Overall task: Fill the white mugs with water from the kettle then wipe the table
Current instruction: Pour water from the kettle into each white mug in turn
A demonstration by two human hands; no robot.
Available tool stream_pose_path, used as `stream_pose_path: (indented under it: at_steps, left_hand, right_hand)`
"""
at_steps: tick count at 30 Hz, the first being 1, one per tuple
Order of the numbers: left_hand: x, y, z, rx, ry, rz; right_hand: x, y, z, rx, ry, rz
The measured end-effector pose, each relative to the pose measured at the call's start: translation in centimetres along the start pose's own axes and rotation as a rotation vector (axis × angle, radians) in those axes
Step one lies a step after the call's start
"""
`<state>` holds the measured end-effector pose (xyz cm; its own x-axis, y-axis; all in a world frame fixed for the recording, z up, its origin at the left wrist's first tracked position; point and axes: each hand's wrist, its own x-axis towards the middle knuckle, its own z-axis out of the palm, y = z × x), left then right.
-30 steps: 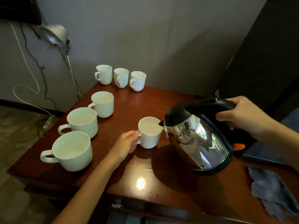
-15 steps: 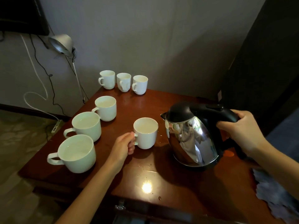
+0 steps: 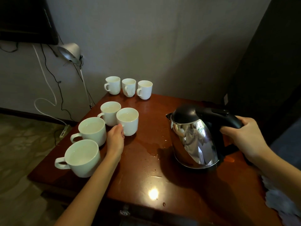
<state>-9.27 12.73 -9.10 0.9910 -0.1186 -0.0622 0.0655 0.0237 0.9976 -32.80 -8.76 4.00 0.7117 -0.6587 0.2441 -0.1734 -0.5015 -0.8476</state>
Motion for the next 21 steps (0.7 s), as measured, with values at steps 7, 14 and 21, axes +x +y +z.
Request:
stream_pose_path:
  at_steps: [7, 14, 21]
  left_hand:
    - [0.7, -0.7, 0.8, 0.015, 0.011, -0.007]
    - [1.0, -0.9, 1.0, 0.026, 0.023, -0.010]
    - [1.1, -0.8, 0.8, 0.155, 0.058, 0.059]
  right_hand:
    - [-0.1, 0.5, -0.2, 0.011, -0.004, 0.002]
    - [-0.1, 0.6, -0.2, 0.019, -0.028, 0.001]
    - [-0.3, 0.3, -0.2, 0.007, -0.018, 0.028]
